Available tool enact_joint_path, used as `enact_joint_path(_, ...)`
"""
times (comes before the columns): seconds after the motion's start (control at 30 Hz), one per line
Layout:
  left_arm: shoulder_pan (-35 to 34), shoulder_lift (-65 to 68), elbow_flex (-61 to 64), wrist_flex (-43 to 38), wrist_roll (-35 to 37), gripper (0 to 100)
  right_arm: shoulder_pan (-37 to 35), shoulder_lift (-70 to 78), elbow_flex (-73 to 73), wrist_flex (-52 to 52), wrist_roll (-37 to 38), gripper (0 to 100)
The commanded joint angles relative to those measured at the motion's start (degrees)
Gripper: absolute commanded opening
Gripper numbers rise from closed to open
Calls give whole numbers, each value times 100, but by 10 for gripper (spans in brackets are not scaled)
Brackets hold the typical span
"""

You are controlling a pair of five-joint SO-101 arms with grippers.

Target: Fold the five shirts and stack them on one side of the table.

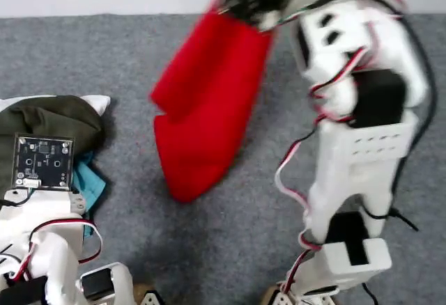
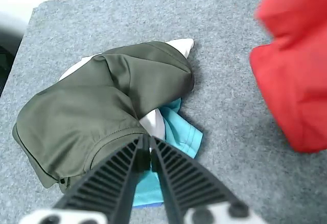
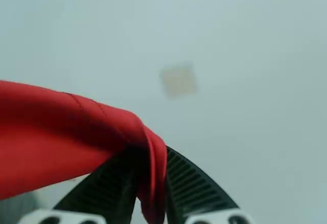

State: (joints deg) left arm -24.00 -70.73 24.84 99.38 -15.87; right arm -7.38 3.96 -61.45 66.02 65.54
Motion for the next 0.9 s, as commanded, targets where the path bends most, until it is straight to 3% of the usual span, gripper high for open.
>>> enact_joint_path(0.0, 18, -26, 92, -26, 44, 18, 963, -48, -264, 699, 44, 9)
enact_joint_path(0.2, 18, -26, 426, -26, 44, 18, 2009, -189, -352, 2325, 62, 9)
enact_joint_path(0.37, 44, -26, 435, -44, 44, 18, 2167, -549, -343, 3732, 70, 9)
enact_joint_path(0.67, 44, -26, 435, -35, 44, 18, 2141, -1842, 2127, 3705, 18, 9)
enact_joint_path(0.87, 26, -26, 435, -26, 44, 18, 1859, -2492, 3754, 3697, -1064, 9)
